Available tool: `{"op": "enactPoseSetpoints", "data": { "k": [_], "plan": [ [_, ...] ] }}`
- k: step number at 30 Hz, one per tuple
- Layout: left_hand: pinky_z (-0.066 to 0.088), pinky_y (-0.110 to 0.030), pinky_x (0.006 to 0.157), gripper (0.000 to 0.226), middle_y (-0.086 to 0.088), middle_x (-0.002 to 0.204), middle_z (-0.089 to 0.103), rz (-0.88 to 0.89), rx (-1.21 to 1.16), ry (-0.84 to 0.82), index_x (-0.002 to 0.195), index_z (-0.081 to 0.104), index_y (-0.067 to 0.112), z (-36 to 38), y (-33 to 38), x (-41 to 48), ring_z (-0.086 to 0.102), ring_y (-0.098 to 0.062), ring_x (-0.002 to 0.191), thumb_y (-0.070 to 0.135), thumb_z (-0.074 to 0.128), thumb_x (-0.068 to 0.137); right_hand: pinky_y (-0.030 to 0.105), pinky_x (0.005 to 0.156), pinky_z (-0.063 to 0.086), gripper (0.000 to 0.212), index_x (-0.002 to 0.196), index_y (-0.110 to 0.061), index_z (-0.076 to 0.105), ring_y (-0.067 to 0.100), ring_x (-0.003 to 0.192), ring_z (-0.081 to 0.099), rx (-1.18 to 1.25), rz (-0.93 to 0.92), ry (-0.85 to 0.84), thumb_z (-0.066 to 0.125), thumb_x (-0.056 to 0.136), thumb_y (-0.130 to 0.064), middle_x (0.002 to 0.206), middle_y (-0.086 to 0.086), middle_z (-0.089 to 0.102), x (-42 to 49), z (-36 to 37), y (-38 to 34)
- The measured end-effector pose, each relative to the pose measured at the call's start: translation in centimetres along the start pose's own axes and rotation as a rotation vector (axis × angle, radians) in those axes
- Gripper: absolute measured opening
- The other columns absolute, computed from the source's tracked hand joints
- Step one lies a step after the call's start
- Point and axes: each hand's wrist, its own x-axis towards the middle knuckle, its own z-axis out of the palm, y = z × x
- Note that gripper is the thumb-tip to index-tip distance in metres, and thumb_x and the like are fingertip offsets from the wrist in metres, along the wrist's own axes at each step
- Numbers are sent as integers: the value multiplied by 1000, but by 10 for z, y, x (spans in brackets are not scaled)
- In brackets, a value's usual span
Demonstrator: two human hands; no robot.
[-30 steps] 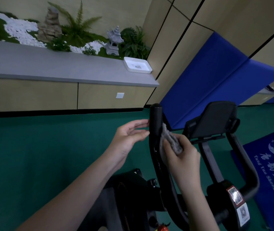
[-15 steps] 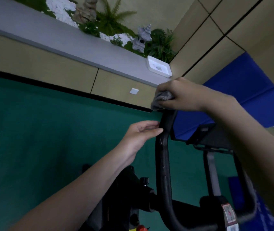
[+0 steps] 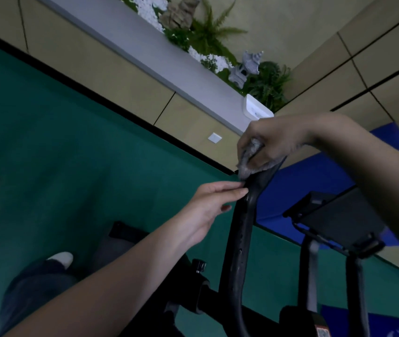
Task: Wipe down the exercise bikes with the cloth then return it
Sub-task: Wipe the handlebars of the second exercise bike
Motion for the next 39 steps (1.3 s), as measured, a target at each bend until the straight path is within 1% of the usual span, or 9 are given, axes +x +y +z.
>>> {"op": "enactPoseSetpoints", "data": {
  "k": [6, 10, 15, 21, 24, 28, 32, 35, 39],
  "plan": [
    [44, -29, 87, 12, -4, 97, 72, 43, 24, -7, 95, 73, 15, 2, 1, 0, 63, -15, 91, 19, 69, 84, 14, 55, 38, 13, 93, -21, 72, 10, 69, 57, -144, -57, 193, 70, 81, -19, 82, -6, 69, -14, 22, -6],
    [44, -30, 87, 17, -6, 103, 72, 55, 101, -33, 102, 70, 10, -2, 6, 1, 64, -16, 94, 19, 60, 91, 24, 69, 42, 19, 101, -19, 71, 13, 80, 55, -124, -31, 408, 69, 82, -21, 89, -1, 70, -23, 28, 3],
    [46, -32, 91, 20, 0, 101, 73, 64, 290, -54, 102, 70, 15, -3, 16, 2, 66, -16, 100, 24, 55, 94, 22, 62, 30, 15, 96, -12, 69, 15, 80, 51, 224, 218, 890, 61, 87, -22, 81, 2, 60, -37, 40, 36],
    [49, -33, 90, 23, 4, 103, 71, 127, 448, -13, 110, 67, 22, 6, 26, 6, 65, -10, 98, 33, 60, 91, 36, 60, 58, 7, 93, -7, 60, 21, 67, 67, 1411, 254, 1031, 54, 94, -9, 73, 7, 67, -28, 70, 28],
    [50, -27, 82, 23, 6, 99, 71, 144, 451, 5, 110, 66, 19, 10, 29, 6, 65, -5, 92, 29, 62, 90, 27, 59, 51, 13, 84, -13, 58, 12, 63, 62, 1541, 237, 1225, 51, 95, -11, 64, -5, 65, -20, 84, 13],
    [50, -37, 89, 24, -3, 110, 70, 140, 472, 19, 111, 67, 16, 7, 31, 5, 64, -15, 102, 27, 60, 91, 43, 85, 51, 11, 89, -17, 58, 28, 93, 64, 1597, 371, 1377, 52, 94, -26, 95, 11, 67, -6, 102, -3],
    [49, -35, 86, 21, -2, 109, 70, 158, 523, 5, 111, 67, 17, 5, 35, 4, 65, -13, 97, 20, 57, 93, 31, 78, 50, 13, 83, -26, 53, 7, 78, 61, 1591, 414, 1498, 51, 96, -26, 80, -7, 62, -1, 116, -20],
    [46, -22, 78, 17, 0, 101, 68, 407, 792, 19, 104, 67, 21, 5, 44, 3, 62, -5, 86, 14, 56, 94, 3, 61, 40, 5, 93, -22, 52, -11, 67, 56, 1462, 440, 1584, 53, 97, -23, 79, -13, 59, -3, 130, -35],
    [39, -25, 93, 29, -4, 115, 58, 1029, 1542, 52, 121, 60, 10, -3, 61, 1, 53, -15, 104, 16, 56, 94, -1, 61, 36, 8, 102, -15, 56, 2, 74, 54, 1302, 448, 1550, 55, 96, -20, 90, -2, 64, -10, 153, -51]
  ]
}}
